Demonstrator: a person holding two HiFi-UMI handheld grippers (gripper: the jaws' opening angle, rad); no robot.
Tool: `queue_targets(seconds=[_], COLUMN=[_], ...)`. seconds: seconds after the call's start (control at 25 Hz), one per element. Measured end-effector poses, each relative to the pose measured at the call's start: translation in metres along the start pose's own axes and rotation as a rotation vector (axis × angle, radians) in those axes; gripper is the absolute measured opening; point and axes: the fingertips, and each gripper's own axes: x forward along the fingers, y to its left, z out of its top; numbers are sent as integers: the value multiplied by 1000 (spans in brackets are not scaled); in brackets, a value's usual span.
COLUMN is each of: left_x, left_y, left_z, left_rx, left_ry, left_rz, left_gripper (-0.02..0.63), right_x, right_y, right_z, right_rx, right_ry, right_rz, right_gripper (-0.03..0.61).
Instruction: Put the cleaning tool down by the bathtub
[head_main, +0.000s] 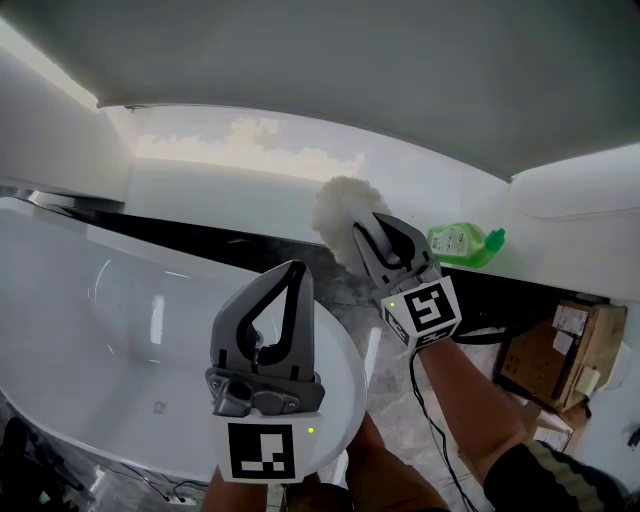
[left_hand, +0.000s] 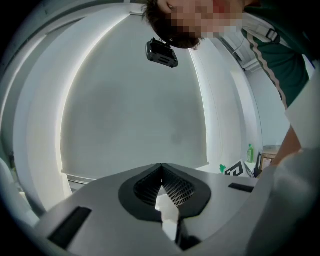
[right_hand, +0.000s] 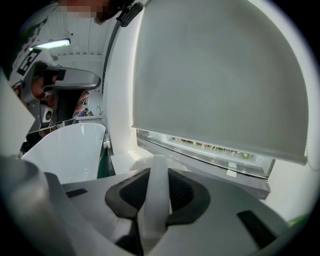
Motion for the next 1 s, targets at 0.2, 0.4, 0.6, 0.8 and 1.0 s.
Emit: queue_targets(seconds=[0.2,0.4,0.6,0.8,1.0], left_x=[-7,-17,-24,-26,-28], left_y=[-1,3,5,14,15], left_z=[-13,-34,-44,-50,-60], left_rx=[23,26,49,58,43], left_ry=[22,61,78,96,106], left_rz=[-11,11,20,56,78], left_gripper=[8,8,8,8,8], right_x=[14,27,39,49,61], right_y=[3,2,2,3,1], right_z=[-15,-31,-42,-53,-63], right_rx=[-6,-8,-26,-55,-63], right_ry=[25,52,72,98,117], right_rz=[-16,-6,6,13,22], right_gripper=[97,98,98,98,98])
